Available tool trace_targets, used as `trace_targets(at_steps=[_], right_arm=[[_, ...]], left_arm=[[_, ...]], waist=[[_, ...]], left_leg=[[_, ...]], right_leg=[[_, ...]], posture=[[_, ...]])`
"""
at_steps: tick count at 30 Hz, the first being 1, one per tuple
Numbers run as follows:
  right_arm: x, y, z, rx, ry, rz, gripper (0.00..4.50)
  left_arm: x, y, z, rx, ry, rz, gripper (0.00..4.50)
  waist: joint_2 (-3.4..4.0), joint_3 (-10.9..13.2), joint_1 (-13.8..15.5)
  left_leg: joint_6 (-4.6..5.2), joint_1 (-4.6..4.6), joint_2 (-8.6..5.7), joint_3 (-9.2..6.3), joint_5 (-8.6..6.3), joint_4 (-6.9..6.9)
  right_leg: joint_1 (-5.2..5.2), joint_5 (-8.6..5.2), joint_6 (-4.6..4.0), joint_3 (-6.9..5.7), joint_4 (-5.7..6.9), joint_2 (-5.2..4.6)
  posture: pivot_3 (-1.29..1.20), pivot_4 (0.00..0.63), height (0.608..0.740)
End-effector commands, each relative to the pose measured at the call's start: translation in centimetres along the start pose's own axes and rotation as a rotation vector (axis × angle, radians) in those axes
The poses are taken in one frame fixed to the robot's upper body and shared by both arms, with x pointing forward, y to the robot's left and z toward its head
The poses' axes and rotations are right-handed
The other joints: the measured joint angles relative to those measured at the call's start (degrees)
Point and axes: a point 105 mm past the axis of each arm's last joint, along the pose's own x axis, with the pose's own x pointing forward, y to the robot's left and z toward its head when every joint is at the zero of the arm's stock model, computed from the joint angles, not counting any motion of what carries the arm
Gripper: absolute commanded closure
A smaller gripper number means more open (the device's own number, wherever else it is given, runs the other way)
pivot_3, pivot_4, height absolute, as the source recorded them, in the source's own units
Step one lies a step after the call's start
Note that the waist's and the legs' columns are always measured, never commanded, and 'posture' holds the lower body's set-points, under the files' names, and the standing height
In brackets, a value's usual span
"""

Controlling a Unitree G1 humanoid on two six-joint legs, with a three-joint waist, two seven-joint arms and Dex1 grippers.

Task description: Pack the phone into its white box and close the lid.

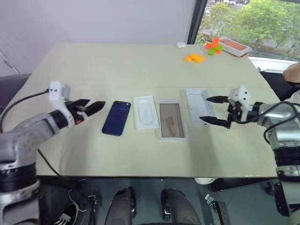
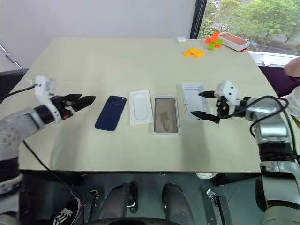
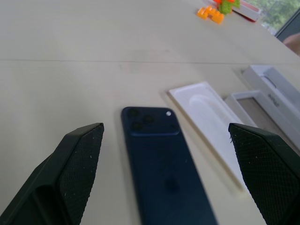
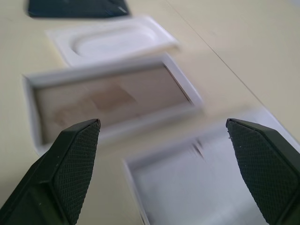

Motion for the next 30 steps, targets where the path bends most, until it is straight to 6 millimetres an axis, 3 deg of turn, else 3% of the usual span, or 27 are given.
trace_targets(at_steps=[1, 6, 10, 17, 25, 30], right_arm=[[0.5, -0.1, 2.1, -0.069, -0.037, 0.007, 0.0], [1.4, 0.4, 2.3, -0.067, -0.053, 0.025, 0.0], [1.5, 0.6, 2.5, -0.066, -0.064, 0.028, 0.0], [1.4, 0.5, 2.0, -0.062, -0.054, 0.022, 0.0], [1.9, 0.4, 2.3, -0.071, -0.068, 0.023, 0.0], [2.0, 0.3, 2.2, -0.072, -0.067, 0.022, 0.0]], left_arm=[[1.8, -1.5, 0.3, 0.001, 0.028, -0.005, 0.03], [4.7, -2.7, 0.1, -0.05, 0.056, -0.01, 0.03], [6.2, -4.7, -2.5, -0.06, 0.148, -0.029, 0.03], [7.2, -4.6, -5.0, -0.05, 0.209, 0.066, 0.03], [7.6, -6.2, -7.0, -0.256, 0.325, 0.014, 0.03], [8.1, -6.9, -7.0, -0.283, 0.325, 0.021, 0.03]], waist=[[0.0, 0.0, -0.1], [-0.01, 0.0, -0.1], [-0.01, 0.0, -0.1], [-0.01, 0.0, -0.1], [-0.02, 0.0, -0.1], [-0.02, 0.0, -0.1]], left_leg=[[0.0, 0.0, -0.01, 0.0, 0.0, 0.07], [0.0, -0.01, -0.05, -0.03, 0.0, 0.29], [0.0, -0.01, -0.01, -0.06, 0.0, 0.35], [0.0, -0.01, 0.03, -0.14, -0.01, 0.35], [0.05, -0.04, 0.02, -0.18, -0.05, 0.54], [0.05, -0.03, 0.02, -0.23, -0.05, 0.53]], right_leg=[[0.0, -0.01, 0.01, 0.0, 0.06, 0.0], [0.02, -0.02, -0.02, 0.0, 0.18, 0.07], [0.04, -0.02, -0.02, 0.04, 0.19, 0.13], [0.03, -0.01, -0.04, 0.05, 0.21, 0.22], [0.1, -0.01, -0.05, 0.05, 0.19, 0.2], [0.11, -0.01, -0.05, 0.04, 0.2, 0.22]], posture=[[0.0, 0.15, 0.74], [0.0, 0.15, 0.74], [0.0, 0.15, 0.74], [0.0, 0.15, 0.74], [0.0, 0.15, 0.74], [0.0, 0.15, 0.74]])
